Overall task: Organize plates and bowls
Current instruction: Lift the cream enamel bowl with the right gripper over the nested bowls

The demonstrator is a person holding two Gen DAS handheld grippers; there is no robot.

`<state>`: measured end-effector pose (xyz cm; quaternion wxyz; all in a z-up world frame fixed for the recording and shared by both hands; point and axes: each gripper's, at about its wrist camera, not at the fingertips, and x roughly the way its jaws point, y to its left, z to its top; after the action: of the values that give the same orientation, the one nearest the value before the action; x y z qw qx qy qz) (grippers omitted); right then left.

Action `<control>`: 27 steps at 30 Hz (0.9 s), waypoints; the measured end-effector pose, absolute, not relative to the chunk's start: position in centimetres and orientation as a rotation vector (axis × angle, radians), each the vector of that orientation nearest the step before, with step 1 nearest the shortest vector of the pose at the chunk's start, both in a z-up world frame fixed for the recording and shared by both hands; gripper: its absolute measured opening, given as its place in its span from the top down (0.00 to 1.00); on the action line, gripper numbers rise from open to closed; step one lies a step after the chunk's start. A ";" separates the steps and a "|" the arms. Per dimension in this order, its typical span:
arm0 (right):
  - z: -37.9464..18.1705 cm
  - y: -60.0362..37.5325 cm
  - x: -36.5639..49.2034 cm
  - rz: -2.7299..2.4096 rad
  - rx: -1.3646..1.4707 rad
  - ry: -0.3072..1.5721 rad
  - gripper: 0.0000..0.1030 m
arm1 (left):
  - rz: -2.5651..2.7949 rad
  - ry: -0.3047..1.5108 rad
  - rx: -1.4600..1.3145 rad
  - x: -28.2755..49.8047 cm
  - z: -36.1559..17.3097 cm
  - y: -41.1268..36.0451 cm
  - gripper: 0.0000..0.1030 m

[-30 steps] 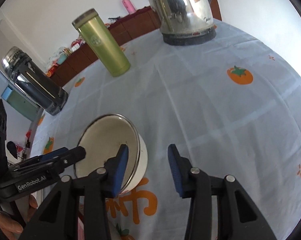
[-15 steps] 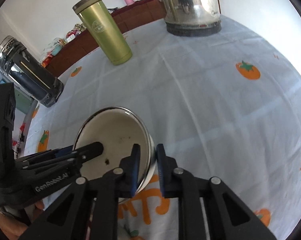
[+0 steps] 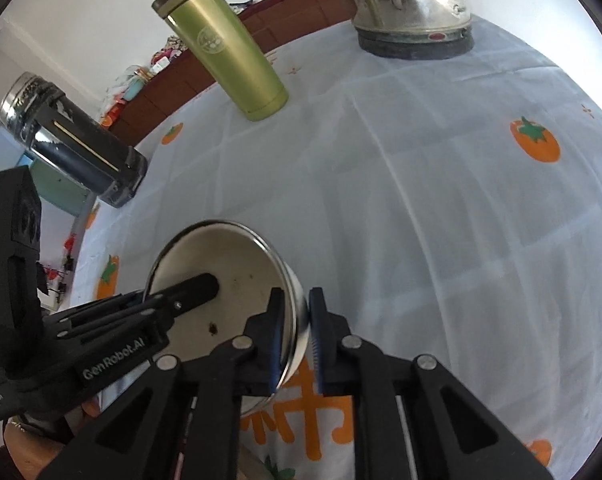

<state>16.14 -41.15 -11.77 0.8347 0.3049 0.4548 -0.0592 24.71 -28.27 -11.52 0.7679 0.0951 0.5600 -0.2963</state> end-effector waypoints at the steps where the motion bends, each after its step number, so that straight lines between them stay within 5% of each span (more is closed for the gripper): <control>1: -11.7 -41.3 16.2 -0.126 0.651 0.959 0.89 | -0.645 1.208 0.215 24.7 -11.3 -28.5 0.88; 27: -3.8 -37.6 10.7 -0.070 0.627 0.905 0.87 | -0.699 1.014 0.280 18.3 -3.4 -25.0 0.86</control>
<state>10.75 -37.63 -3.81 0.8516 0.2977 0.4301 -0.0333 18.28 -25.02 -3.45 0.8072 0.1307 0.4739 -0.3268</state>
